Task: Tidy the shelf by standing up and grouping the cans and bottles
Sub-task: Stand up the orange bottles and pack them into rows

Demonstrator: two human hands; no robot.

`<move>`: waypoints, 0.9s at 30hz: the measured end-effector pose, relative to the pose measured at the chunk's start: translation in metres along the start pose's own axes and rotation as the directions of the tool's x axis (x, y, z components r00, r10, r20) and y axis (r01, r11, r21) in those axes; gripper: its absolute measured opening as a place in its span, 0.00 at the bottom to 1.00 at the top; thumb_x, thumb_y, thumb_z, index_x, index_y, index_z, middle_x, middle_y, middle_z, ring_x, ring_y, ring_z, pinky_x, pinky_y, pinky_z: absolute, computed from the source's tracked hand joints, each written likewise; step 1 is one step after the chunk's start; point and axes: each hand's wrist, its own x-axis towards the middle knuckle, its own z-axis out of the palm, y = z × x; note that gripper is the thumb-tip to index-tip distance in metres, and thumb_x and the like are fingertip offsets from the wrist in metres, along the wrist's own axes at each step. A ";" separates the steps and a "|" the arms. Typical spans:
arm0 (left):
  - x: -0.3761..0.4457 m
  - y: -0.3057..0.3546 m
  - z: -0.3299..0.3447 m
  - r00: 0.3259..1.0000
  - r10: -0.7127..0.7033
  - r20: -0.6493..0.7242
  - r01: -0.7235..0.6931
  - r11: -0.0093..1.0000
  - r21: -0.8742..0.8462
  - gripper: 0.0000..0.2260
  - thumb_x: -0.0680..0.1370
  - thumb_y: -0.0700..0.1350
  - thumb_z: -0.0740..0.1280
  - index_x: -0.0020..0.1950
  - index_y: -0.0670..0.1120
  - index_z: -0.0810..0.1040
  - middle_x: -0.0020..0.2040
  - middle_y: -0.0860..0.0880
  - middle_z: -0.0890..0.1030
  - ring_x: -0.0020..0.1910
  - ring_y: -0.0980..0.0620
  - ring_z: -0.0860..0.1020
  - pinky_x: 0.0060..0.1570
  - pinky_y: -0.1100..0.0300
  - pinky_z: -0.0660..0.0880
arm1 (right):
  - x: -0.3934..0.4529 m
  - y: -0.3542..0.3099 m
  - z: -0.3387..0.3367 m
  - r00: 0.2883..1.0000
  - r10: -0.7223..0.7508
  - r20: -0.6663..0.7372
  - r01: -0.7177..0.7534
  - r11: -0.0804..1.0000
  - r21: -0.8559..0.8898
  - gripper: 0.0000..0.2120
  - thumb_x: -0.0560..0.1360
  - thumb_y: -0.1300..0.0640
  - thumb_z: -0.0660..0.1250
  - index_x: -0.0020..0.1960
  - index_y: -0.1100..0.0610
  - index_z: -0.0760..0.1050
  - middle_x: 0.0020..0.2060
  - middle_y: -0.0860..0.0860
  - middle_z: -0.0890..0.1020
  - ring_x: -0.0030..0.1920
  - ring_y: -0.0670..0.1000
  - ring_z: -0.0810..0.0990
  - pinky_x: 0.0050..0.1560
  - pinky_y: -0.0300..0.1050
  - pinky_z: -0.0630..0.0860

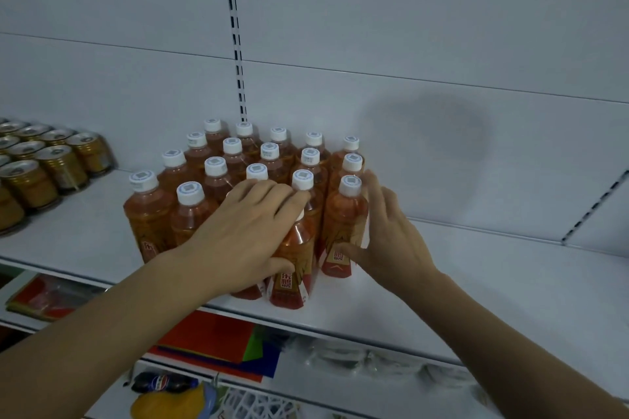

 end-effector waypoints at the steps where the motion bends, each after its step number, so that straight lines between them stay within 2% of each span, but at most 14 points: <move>1: 0.000 0.000 0.000 1.000 -0.001 0.001 0.001 1.000 -0.002 0.49 0.67 0.68 0.78 0.78 0.44 0.66 0.67 0.46 0.77 0.66 0.43 0.76 0.68 0.42 0.75 | -0.004 0.003 0.005 0.995 0.104 0.002 -0.104 0.993 0.055 0.60 0.73 0.39 0.79 0.85 0.44 0.36 0.78 0.52 0.68 0.67 0.58 0.80 0.57 0.55 0.83; 2: 0.000 0.000 -0.001 1.000 -0.003 0.006 0.003 1.000 -0.001 0.48 0.67 0.68 0.78 0.78 0.44 0.66 0.66 0.46 0.76 0.66 0.43 0.76 0.68 0.42 0.75 | -0.007 0.005 0.010 0.985 0.169 0.034 -0.171 0.983 0.065 0.58 0.75 0.38 0.78 0.85 0.44 0.37 0.75 0.51 0.74 0.64 0.56 0.82 0.57 0.53 0.82; 4: 0.001 -0.001 -0.001 1.000 0.005 0.026 -0.006 1.000 0.009 0.48 0.67 0.68 0.77 0.78 0.44 0.66 0.66 0.47 0.76 0.65 0.44 0.75 0.67 0.43 0.75 | -0.013 0.008 0.022 0.980 0.173 0.094 -0.175 0.985 0.010 0.46 0.79 0.36 0.71 0.83 0.44 0.45 0.67 0.49 0.83 0.57 0.53 0.85 0.54 0.49 0.81; 5: 0.002 -0.002 -0.001 0.999 0.013 0.034 -0.014 1.000 0.015 0.47 0.68 0.68 0.77 0.78 0.44 0.67 0.65 0.47 0.75 0.65 0.44 0.74 0.66 0.43 0.75 | -0.015 0.005 0.025 0.982 0.166 0.090 -0.165 0.986 -0.012 0.40 0.80 0.36 0.69 0.81 0.44 0.50 0.64 0.49 0.85 0.55 0.53 0.86 0.53 0.48 0.81; 7: 0.005 -0.003 -0.003 0.999 0.029 0.041 -0.030 0.999 0.011 0.46 0.68 0.68 0.77 0.77 0.44 0.67 0.65 0.46 0.75 0.65 0.44 0.74 0.65 0.43 0.75 | -0.015 0.000 0.028 0.982 0.181 0.055 -0.180 0.984 -0.016 0.35 0.81 0.38 0.68 0.80 0.46 0.56 0.61 0.49 0.86 0.53 0.54 0.87 0.52 0.48 0.81; 12: 0.007 -0.007 0.001 0.997 0.078 0.022 -0.078 0.997 0.000 0.46 0.69 0.68 0.76 0.77 0.43 0.66 0.65 0.44 0.75 0.64 0.42 0.74 0.61 0.41 0.76 | -0.018 -0.001 0.030 0.978 0.206 0.028 -0.206 0.978 -0.023 0.36 0.80 0.41 0.71 0.82 0.46 0.58 0.59 0.49 0.87 0.53 0.56 0.87 0.52 0.52 0.83; 16: 0.009 -0.008 0.004 0.995 0.091 0.030 -0.090 0.995 -0.035 0.46 0.71 0.69 0.74 0.79 0.45 0.63 0.68 0.46 0.73 0.66 0.43 0.72 0.65 0.42 0.74 | -0.021 -0.002 0.033 0.980 0.200 0.013 -0.200 0.980 -0.004 0.38 0.80 0.42 0.72 0.83 0.45 0.55 0.61 0.48 0.87 0.54 0.55 0.87 0.53 0.52 0.83; 18: 0.010 -0.010 0.001 0.994 0.100 0.046 -0.097 0.992 -0.080 0.47 0.72 0.73 0.67 0.81 0.46 0.60 0.71 0.47 0.71 0.69 0.45 0.70 0.68 0.44 0.72 | -0.022 0.001 0.032 0.983 0.185 0.022 -0.185 0.983 0.010 0.41 0.80 0.41 0.72 0.84 0.42 0.52 0.62 0.47 0.86 0.56 0.54 0.86 0.55 0.53 0.83; 21: 0.018 -0.012 -0.013 0.995 0.055 0.080 -0.045 0.991 -0.125 0.48 0.74 0.78 0.48 0.83 0.48 0.57 0.75 0.50 0.67 0.74 0.47 0.66 0.72 0.46 0.69 | -0.026 0.008 0.025 0.986 0.153 0.072 -0.155 0.987 0.030 0.46 0.79 0.37 0.72 0.85 0.37 0.44 0.66 0.46 0.84 0.60 0.53 0.85 0.58 0.51 0.82; 23: 0.030 -0.012 -0.024 0.996 0.031 0.082 -0.019 0.989 -0.146 0.46 0.75 0.76 0.42 0.83 0.48 0.59 0.77 0.50 0.67 0.75 0.47 0.65 0.73 0.46 0.68 | -0.030 0.014 0.020 0.984 0.123 0.132 -0.129 0.991 0.044 0.50 0.78 0.33 0.72 0.85 0.36 0.40 0.72 0.47 0.79 0.66 0.53 0.82 0.62 0.53 0.81; 27: 0.073 -0.009 -0.026 1.000 0.019 0.021 -0.013 0.970 -0.241 0.37 0.81 0.69 0.42 0.78 0.47 0.69 0.74 0.48 0.73 0.75 0.45 0.68 0.73 0.44 0.67 | -0.031 0.040 0.016 0.945 0.131 0.298 -0.149 0.988 0.036 0.53 0.76 0.27 0.66 0.87 0.41 0.37 0.85 0.46 0.61 0.81 0.53 0.67 0.78 0.54 0.70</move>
